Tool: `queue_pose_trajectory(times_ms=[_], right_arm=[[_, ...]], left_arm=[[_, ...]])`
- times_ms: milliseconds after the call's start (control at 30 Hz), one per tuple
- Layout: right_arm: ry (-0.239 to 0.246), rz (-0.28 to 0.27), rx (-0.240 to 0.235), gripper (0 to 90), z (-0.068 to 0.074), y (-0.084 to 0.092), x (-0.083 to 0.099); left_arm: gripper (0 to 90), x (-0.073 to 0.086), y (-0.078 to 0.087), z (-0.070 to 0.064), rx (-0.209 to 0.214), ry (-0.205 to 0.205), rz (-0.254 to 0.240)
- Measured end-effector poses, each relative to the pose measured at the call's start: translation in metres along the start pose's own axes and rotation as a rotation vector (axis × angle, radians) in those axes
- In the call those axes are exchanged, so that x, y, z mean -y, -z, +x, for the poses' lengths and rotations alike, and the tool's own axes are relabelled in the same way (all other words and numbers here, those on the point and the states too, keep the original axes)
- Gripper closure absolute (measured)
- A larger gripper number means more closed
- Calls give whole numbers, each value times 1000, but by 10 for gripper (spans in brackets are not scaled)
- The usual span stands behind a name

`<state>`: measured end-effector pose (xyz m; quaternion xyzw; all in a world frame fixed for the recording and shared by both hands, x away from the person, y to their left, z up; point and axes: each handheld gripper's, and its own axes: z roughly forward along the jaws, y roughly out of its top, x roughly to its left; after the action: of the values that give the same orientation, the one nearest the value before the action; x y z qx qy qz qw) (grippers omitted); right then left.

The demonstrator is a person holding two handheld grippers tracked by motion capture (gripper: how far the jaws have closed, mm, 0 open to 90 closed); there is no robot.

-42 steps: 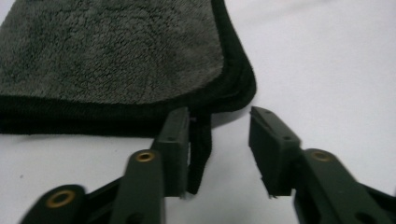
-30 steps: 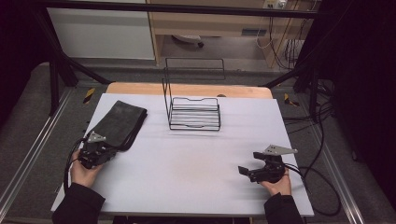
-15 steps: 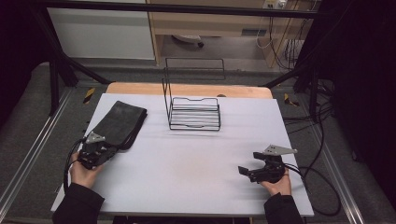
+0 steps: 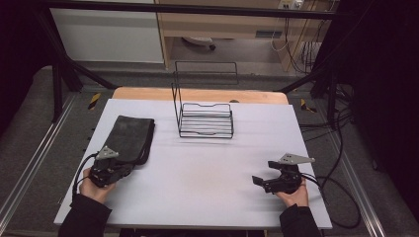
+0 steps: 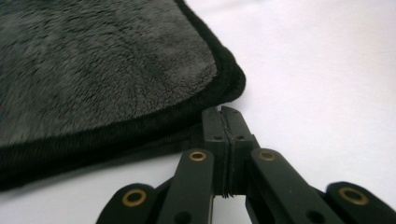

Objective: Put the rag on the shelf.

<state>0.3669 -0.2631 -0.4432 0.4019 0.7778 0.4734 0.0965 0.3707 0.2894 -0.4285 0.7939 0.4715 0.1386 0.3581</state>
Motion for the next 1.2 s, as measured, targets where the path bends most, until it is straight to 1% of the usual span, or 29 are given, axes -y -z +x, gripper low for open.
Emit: queue_pose_trajectory(times_ms=[67, 100, 133, 167, 267, 333, 367, 400, 433, 467, 533, 567, 600, 633, 667, 700, 733, 767, 800, 867, 900, 933, 967, 1000, 1067, 1100, 1133, 1167, 1200], right_arm=[[1, 0, 0, 17, 0, 0, 0], [-1, 1, -1, 17, 0, 0, 0], [-2, 3, -1, 17, 0, 0, 0], [2, 2, -1, 17, 0, 0, 0], [-3, 3, -1, 17, 0, 0, 0], [0, 3, -1, 17, 0, 0, 0], [0, 3, -1, 18, 0, 0, 0], [-2, 4, -1, 17, 0, 0, 0], [2, 3, 0, 17, 0, 0, 0], [2, 3, 0, 17, 0, 0, 0], [3, 4, 0, 18, 0, 0, 0], [3, 4, 0, 18, 0, 0, 0], [3, 4, 1, 18, 0, 0, 0], [3, 4, 1, 18, 0, 0, 0], [3, 4, 0, 18, 0, 0, 0], [3, 4, 1, 18, 0, 0, 0], [3, 5, 1, 18, 0, 0, 0], [3, 5, 2, 18, 0, 0, 0], [3, 5, 1, 18, 0, 0, 0], [3, 5, 1, 18, 0, -1, 0], [2, 6, 1, 18, 0, -1, 0], [3, 6, 1, 18, 0, -1, 0], [2, 7, 1, 18, 0, -1, 0], [3, 7, 1, 18, 0, -1, 0], [4, 5, 2, 17, 0, -1, 0], [1, 6, 1, 17, 0, -1, 0], [1, 5, 1, 17, 0, -1, 0], [3, 5, 1, 17, 0, -1, 0], [5, 6, 2, 17, 0, -1, 0]], left_arm=[[893, -1, -1, -6, 12, -11, 1], [893, -1, -1, -6, 12, -11, 1], [893, -1, -3, -12, 26, -18, 2], [893, -1, -3, -12, 26, -18, 2], [893, -1, -4, -24, 51, -34, 9], [893, 0, -3, -29, 60, -37, 12], [893, 0, -3, -29, 60, -37, 12], [893, 1, -3, -31, 68, -35, 16], [893, 3, -1, -37, 82, -35, 24], [893, 3, -1, -37, 82, -35, 24], [892, 6, 2, -46, 89, -50, 30], [892, 6, 2, -46, 89, -50, 30], [891, 7, 3, -50, 84, -58, 35], [888, 7, 2, -51, 79, -58, 42], [880, 7, 2, -51, 79, -58, 42], [870, 6, 2, -51, 95, -52, 36], [860, 5, 3, -51, 123, -50, 27], [840, 3, 5, -52, 134, -50, 10], [770, 3, 5, -52, 134, -50, 10], [673, -1, 7, -55, 111, -76, -14], [619, -3, 6, -57, 104, -86, -21], [559, -7, 0, -59, 53, -116, -17], [513, -9, -4, -58, 29, -132, -10], [484, -9, -4, -58, 29, -132, -10], [427, -11, -12, -55, -4, -139, 0], [402, -12, -15, -53, -12, -137, 12], [380, -12, -19, -52, -11, -137, 24], [370, -12, -25, -50, -9, -145, 53], [361, -10, -27, -50, -9, -156, 55]])
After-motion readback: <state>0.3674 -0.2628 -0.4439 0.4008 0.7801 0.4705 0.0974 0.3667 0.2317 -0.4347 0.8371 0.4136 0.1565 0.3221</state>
